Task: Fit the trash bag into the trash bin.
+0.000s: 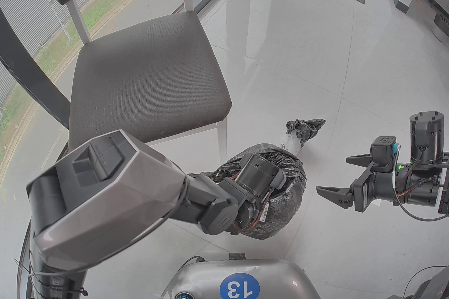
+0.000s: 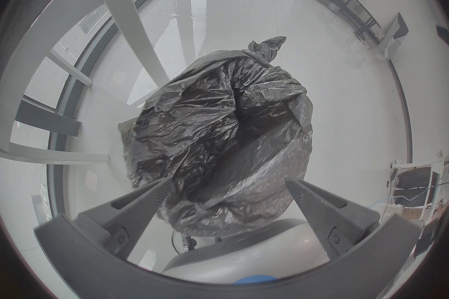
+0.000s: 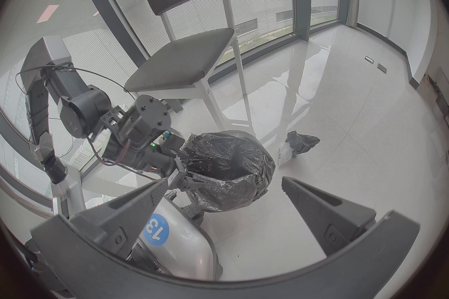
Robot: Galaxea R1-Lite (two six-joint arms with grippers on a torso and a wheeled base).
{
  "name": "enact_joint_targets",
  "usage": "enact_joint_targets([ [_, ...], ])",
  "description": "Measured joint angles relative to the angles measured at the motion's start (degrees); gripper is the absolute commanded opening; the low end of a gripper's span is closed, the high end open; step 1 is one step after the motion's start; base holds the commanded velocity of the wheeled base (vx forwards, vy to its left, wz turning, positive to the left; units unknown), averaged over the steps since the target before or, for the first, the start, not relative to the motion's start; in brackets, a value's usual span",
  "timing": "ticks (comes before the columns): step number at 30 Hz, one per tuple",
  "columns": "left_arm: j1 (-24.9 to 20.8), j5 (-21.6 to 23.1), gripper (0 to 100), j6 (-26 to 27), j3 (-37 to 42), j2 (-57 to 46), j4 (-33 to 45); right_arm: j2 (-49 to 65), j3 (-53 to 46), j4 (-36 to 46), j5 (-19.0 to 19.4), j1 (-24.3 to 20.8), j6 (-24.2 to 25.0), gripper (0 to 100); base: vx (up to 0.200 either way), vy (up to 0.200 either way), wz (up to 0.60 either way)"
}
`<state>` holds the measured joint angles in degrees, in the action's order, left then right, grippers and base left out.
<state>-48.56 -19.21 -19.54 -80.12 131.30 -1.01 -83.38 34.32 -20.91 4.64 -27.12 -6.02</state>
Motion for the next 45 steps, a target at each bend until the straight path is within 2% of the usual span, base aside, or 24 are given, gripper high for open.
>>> enact_joint_targets([
  [9,0.2,0.0,100,-0.1,-6.4,5.9,2.3,0.0,-0.3,0.1,0.0,0.0,0.0,100,0.000,0.000,0.00],
  [20,2.1,-0.4,100,-0.1,0.8,4.1,8.6,-0.5,0.2,0.0,0.0,0.0,-0.1,100,0.000,0.000,0.00],
  [31,2.5,0.1,100,-0.4,6.3,-1.0,9.4,-1.1,0.8,0.0,0.0,0.0,-0.2,100,0.000,0.000,0.00],
  [35,2.2,0.2,100,-0.4,2.8,-1.5,10.9,-1.2,0.7,0.0,0.0,0.0,-0.2,100,0.000,0.000,0.00],
  [40,2.0,0.3,100,-1.2,-7.1,-1.0,15.4,-1.2,0.5,0.0,0.0,0.2,-0.2,100,0.000,0.000,0.00],
  [45,1.4,1.0,100,-5.9,-16.4,1.0,18.7,-1.1,0.2,0.0,-0.1,0.4,-0.3,100,0.000,0.000,0.00],
])
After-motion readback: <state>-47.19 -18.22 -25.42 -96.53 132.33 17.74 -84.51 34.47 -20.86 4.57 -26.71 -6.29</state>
